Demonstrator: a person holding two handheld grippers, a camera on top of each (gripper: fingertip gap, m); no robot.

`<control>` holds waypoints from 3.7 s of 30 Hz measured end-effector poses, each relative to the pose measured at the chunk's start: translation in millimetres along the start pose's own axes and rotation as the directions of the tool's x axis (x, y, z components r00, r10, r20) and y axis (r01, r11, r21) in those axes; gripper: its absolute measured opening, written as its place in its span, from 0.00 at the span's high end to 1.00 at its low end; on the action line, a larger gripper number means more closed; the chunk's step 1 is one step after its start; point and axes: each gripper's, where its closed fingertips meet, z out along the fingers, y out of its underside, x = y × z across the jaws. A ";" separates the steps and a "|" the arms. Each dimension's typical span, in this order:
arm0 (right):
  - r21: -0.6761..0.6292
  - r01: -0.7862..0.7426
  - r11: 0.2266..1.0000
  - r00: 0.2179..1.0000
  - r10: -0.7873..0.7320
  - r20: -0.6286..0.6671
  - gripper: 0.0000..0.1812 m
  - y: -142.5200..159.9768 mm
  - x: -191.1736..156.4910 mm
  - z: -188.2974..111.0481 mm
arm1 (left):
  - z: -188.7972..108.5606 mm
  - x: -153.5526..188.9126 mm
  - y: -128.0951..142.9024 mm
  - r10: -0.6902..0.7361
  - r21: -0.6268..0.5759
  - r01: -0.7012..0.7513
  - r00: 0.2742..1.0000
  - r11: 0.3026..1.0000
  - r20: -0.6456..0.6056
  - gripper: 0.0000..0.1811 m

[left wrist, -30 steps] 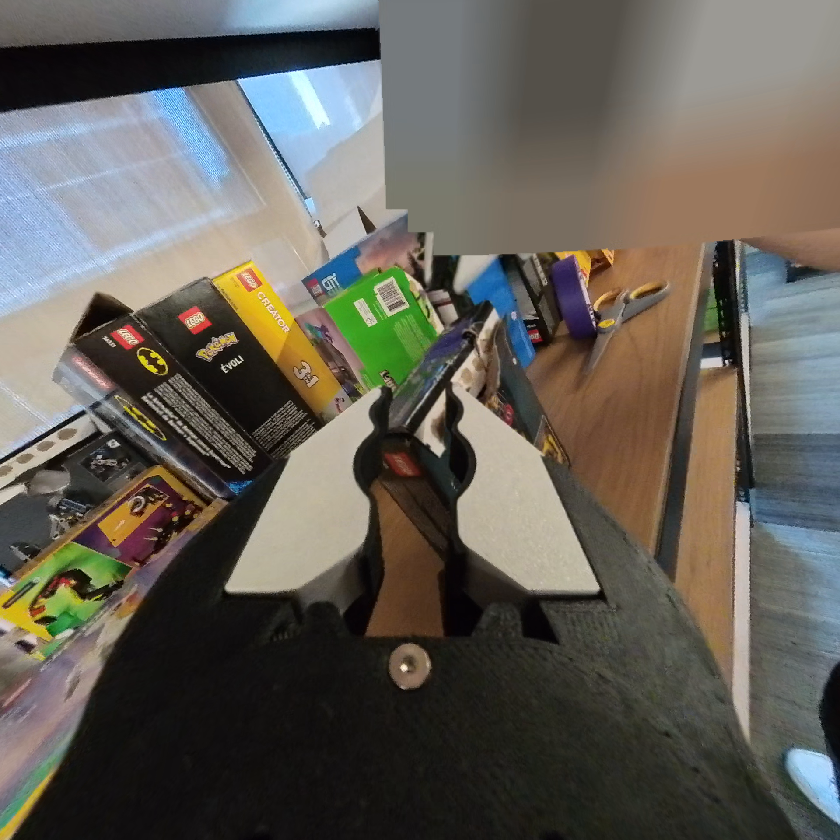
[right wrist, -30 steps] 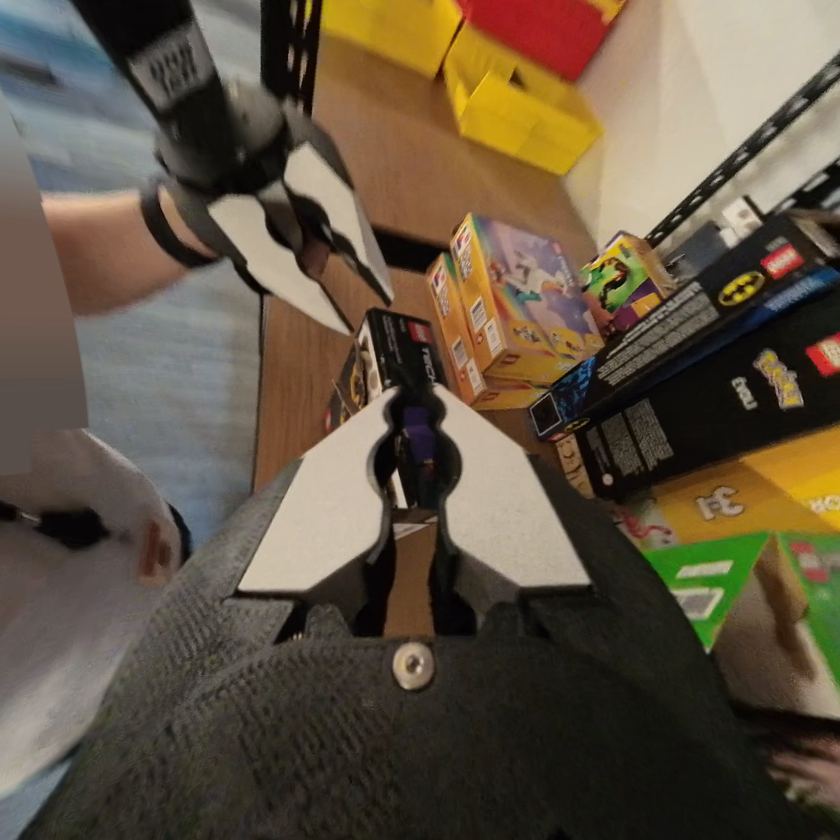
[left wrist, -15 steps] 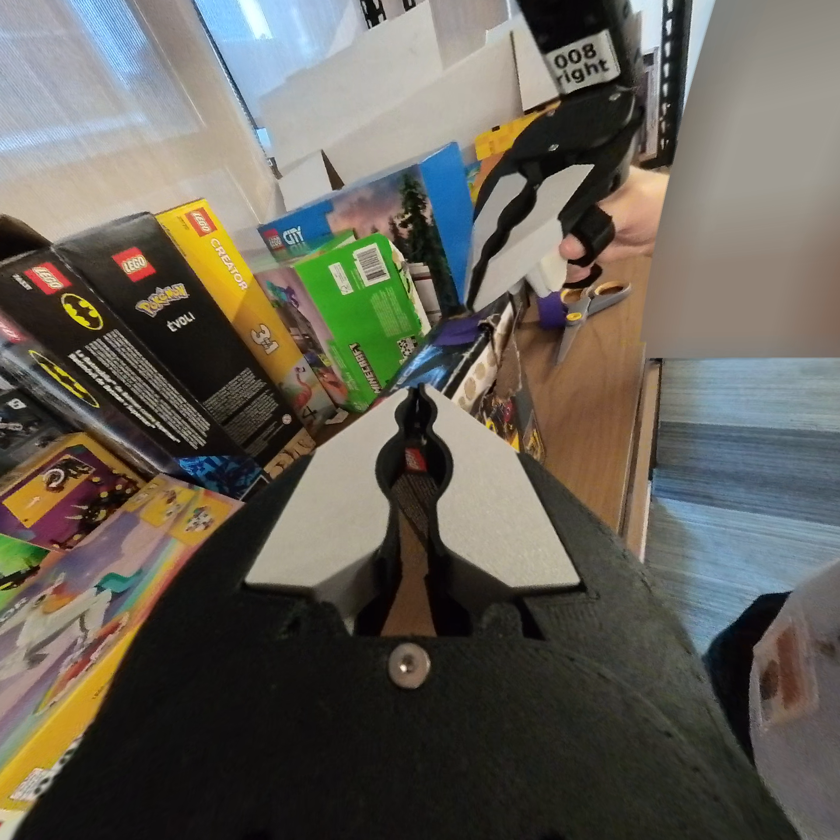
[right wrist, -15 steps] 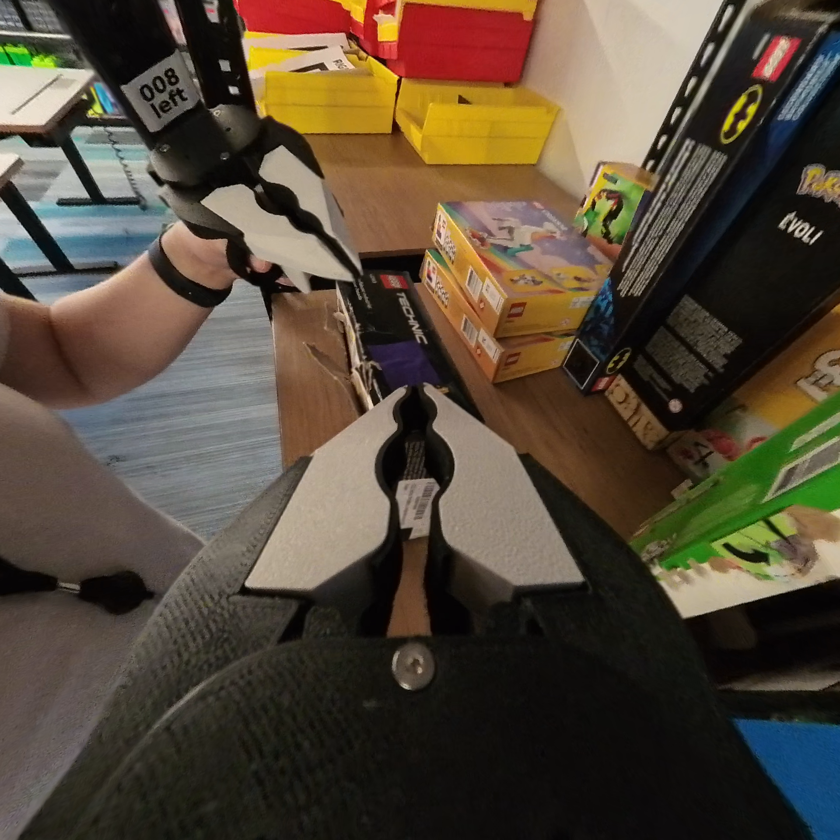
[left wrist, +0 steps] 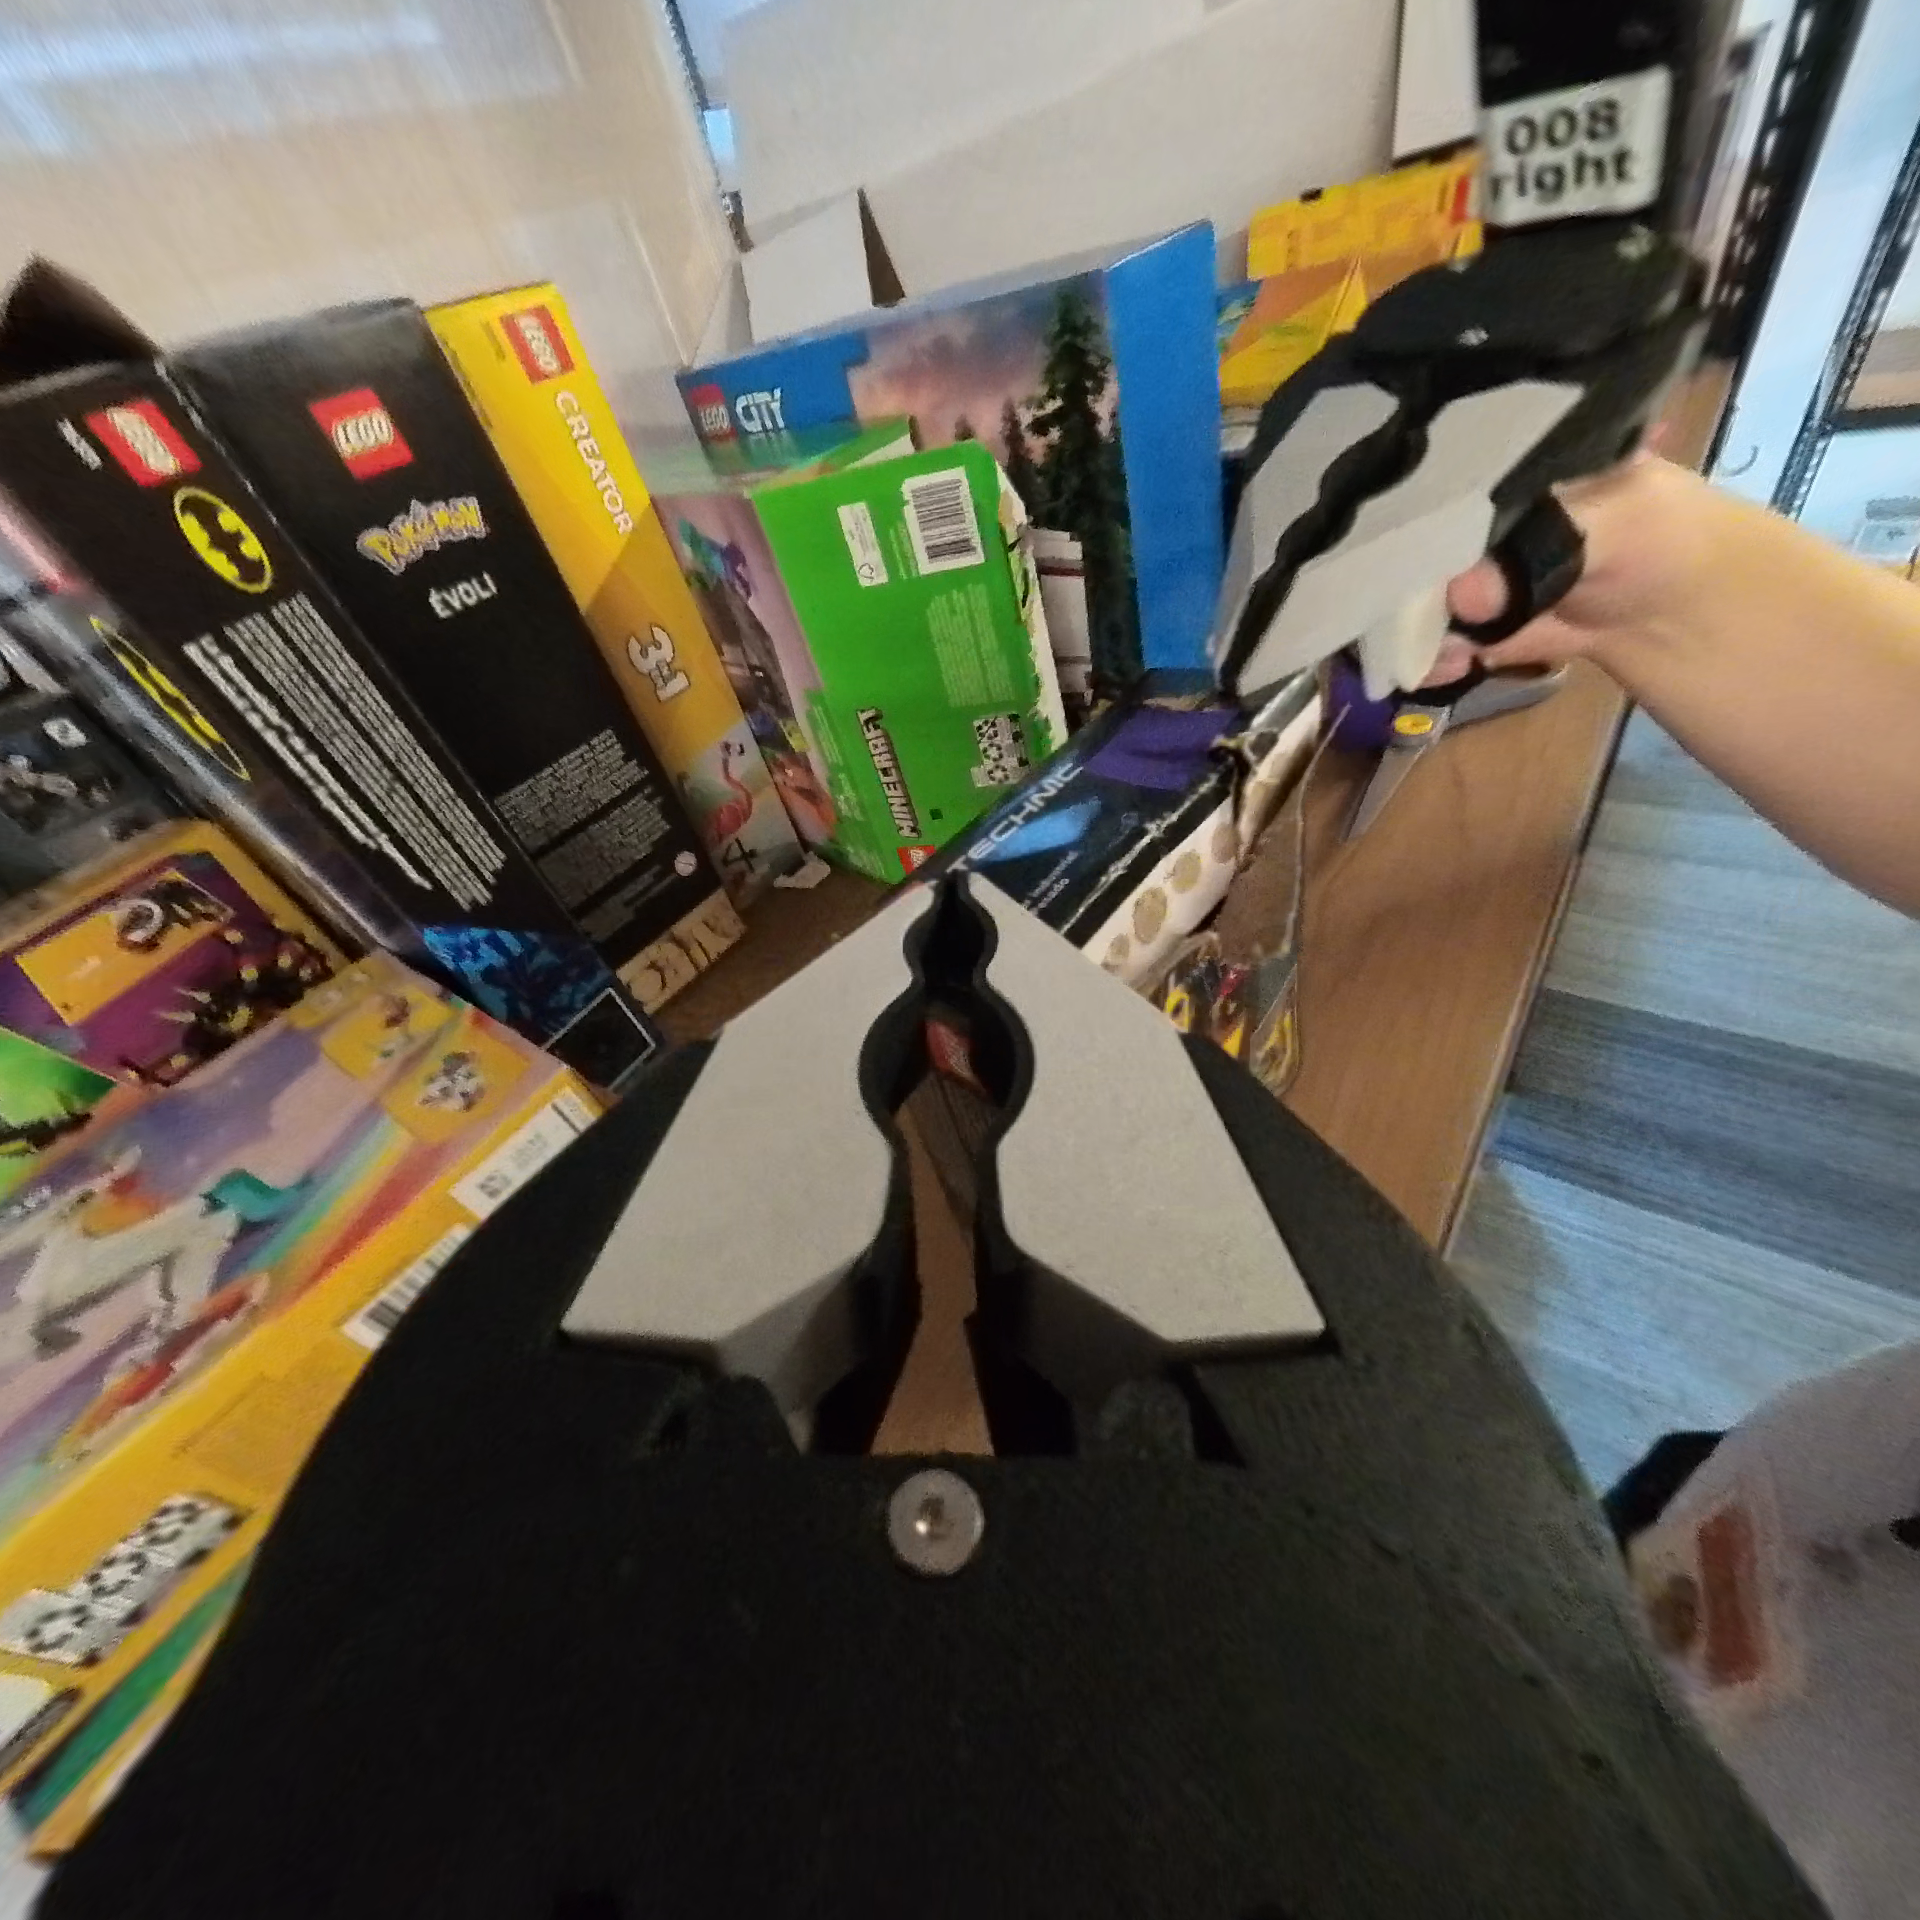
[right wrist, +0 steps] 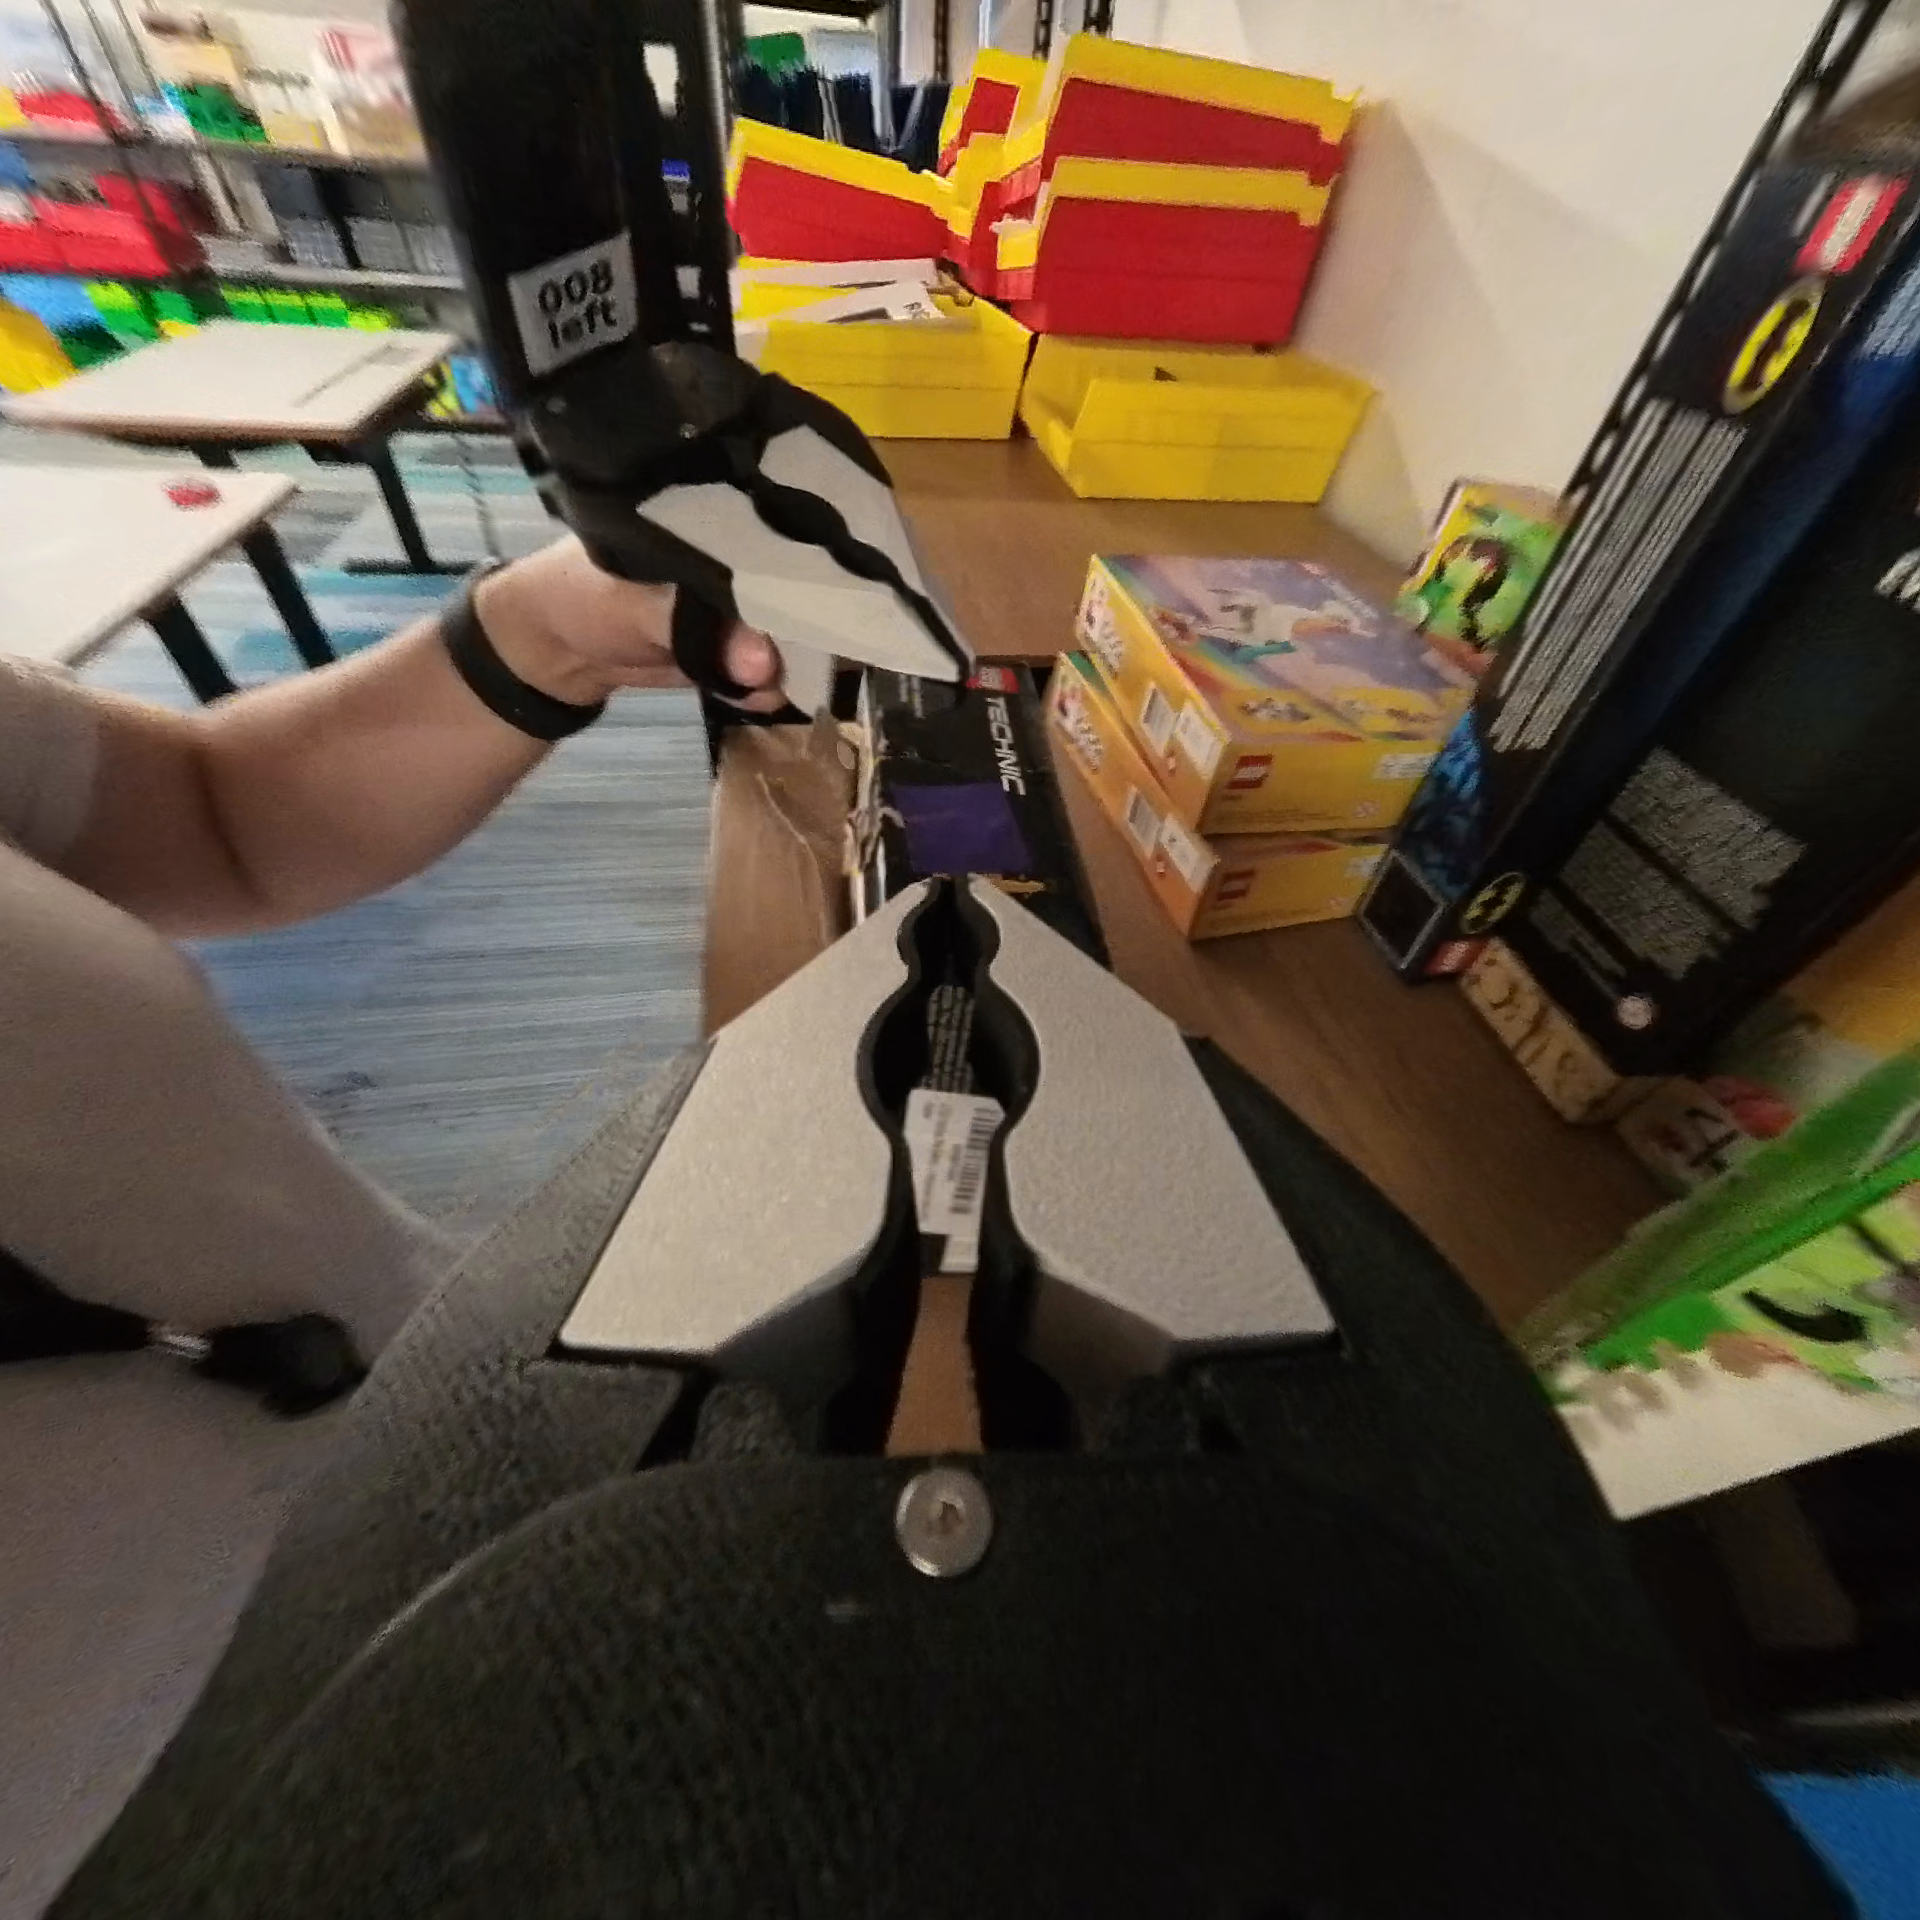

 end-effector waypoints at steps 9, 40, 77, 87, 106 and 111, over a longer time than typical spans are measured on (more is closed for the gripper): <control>0.111 0.012 0.994 0.997 -0.020 0.070 1.00 -19.7 -8.8 -6.6 | 0.9 0.8 -7.3 0.038 0.015 -0.039 0.998 0.999 0.049 1.00; 0.194 0.066 0.979 0.996 -0.053 -0.074 0.55 13.9 5.2 -4.3 | 43.1 43.5 -45.4 0.347 -0.180 -0.384 0.914 0.906 -0.209 0.79; 0.118 0.010 0.993 0.997 0.000 -0.082 0.70 36.8 8.9 22.5 | 48.2 54.2 -44.7 0.210 -0.185 -0.302 0.893 0.935 -0.398 0.84; 0.122 -0.012 0.992 0.997 0.021 -0.072 0.70 37.2 10.1 22.9 | 50.3 62.4 -13.0 0.517 -0.199 -0.566 0.819 0.800 -0.250 0.84; 0.140 0.124 0.982 0.988 -0.110 -0.107 0.75 -18.9 7.1 -8.3 | -10.3 12.5 -42.4 0.332 -0.040 -0.330 0.943 0.943 0.030 0.87; -0.057 0.139 0.989 0.986 -0.143 -0.084 0.79 -9.3 7.3 10.0 | -6.2 -7.2 -17.9 0.305 -0.121 -0.298 0.952 0.947 0.041 0.86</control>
